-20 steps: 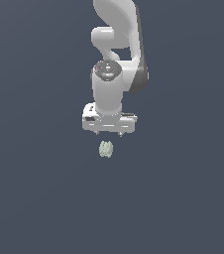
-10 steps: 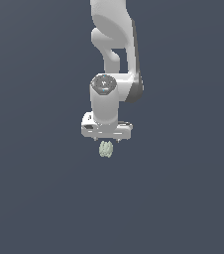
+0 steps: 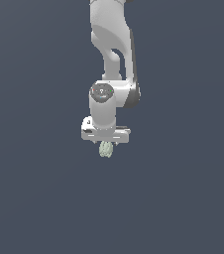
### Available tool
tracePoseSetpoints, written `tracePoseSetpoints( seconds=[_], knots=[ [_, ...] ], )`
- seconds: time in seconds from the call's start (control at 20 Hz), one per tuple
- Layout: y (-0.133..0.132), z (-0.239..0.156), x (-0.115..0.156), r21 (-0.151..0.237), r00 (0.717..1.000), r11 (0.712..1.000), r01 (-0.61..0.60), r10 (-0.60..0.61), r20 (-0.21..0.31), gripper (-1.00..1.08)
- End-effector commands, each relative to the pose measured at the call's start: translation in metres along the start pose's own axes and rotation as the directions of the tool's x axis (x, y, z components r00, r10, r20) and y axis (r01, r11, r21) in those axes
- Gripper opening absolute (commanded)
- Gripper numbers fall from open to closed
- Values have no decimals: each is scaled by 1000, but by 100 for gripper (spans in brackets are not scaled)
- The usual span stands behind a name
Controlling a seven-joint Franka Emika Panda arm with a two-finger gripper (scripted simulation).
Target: Pick up the object and move it to a goal position.
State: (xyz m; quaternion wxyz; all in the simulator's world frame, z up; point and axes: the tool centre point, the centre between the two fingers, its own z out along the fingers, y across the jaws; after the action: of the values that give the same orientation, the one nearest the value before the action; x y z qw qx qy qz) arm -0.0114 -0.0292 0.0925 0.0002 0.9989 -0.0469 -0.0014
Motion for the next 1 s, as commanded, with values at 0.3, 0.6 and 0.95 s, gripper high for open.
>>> tracePoseSetpoints(
  seconds=[0.3,0.6,0.95],
  knots=[
    [0,21,0,0,1000,1000,0,0,-2,100],
    [0,47,0,0,1000,1000,-1,1,-2,100],
    [0,51,1,0,1000,1000,-1,1,-2,-100]
  ],
)
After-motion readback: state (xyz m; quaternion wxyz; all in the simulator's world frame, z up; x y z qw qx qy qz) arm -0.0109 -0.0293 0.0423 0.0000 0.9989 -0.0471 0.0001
